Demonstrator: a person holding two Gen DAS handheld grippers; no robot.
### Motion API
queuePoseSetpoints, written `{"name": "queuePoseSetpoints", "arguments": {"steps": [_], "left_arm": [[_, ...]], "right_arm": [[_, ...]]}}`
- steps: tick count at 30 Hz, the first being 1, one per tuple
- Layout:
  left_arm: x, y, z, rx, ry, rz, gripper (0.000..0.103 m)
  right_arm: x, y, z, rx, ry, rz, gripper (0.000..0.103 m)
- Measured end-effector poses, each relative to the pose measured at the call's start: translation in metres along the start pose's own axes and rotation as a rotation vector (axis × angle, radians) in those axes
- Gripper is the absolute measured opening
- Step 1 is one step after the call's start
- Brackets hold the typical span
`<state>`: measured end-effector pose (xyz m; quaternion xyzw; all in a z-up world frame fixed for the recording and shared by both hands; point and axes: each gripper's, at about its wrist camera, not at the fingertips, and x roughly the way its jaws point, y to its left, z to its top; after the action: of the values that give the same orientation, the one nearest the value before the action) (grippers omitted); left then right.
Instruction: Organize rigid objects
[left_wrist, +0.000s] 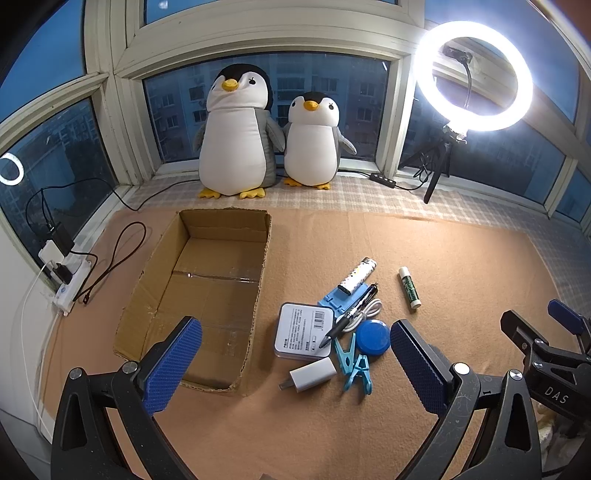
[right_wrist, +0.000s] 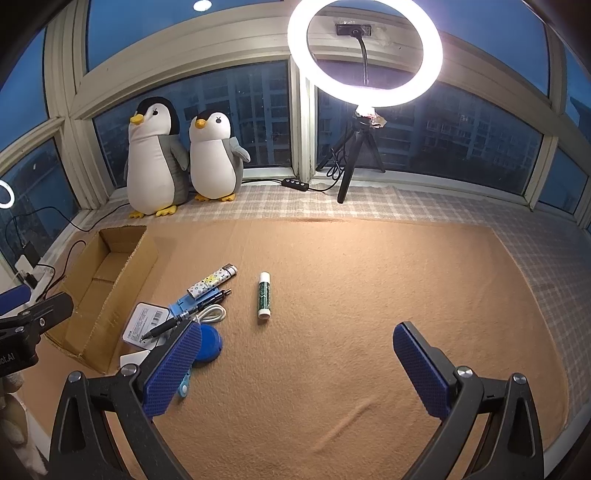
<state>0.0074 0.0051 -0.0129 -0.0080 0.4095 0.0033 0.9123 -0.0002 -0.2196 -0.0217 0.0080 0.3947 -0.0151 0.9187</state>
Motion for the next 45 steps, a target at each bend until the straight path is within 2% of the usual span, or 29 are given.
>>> {"name": "queuePoseSetpoints", "arguments": {"steps": [10, 18, 26, 31, 33, 36, 41, 45], "left_arm": [[0.003, 0.001, -0.001, 0.000, 0.001, 0.001, 0.103], [0.009, 0.015, -0.003, -0.016, 0.016, 0.034, 0.103], [0.023, 0.061, -0.006, -0.059, 0.065, 0.121, 0.103], [0.036, 0.106, -0.011, -0.080, 0.113, 0.178, 0.103], [0.042, 0.129, -0.011, -0.096, 0.133, 0.193, 0.103], [0.051, 0.160, -0.009, -0.114, 0.155, 0.228, 0.098], [0.078, 0.203, -0.004, -0.134, 0.219, 0.209, 0.087], [0.115, 0.224, -0.010, -0.150, 0.301, 0.175, 0.067]], "right_arm": [[0.005, 0.002, 0.000, -0.007, 0.007, 0.002, 0.102], [0.013, 0.003, -0.001, -0.012, 0.026, 0.007, 0.102], [0.028, 0.002, 0.002, -0.016, 0.056, 0.022, 0.102], [0.039, 0.005, 0.007, -0.034, 0.065, 0.019, 0.102], [0.044, 0.005, 0.010, -0.033, 0.074, 0.021, 0.098], [0.052, 0.005, 0.012, -0.022, 0.090, 0.027, 0.090], [0.067, 0.005, 0.014, 0.013, 0.142, 0.030, 0.080], [0.076, 0.005, 0.013, 0.028, 0.160, 0.015, 0.076]]}}
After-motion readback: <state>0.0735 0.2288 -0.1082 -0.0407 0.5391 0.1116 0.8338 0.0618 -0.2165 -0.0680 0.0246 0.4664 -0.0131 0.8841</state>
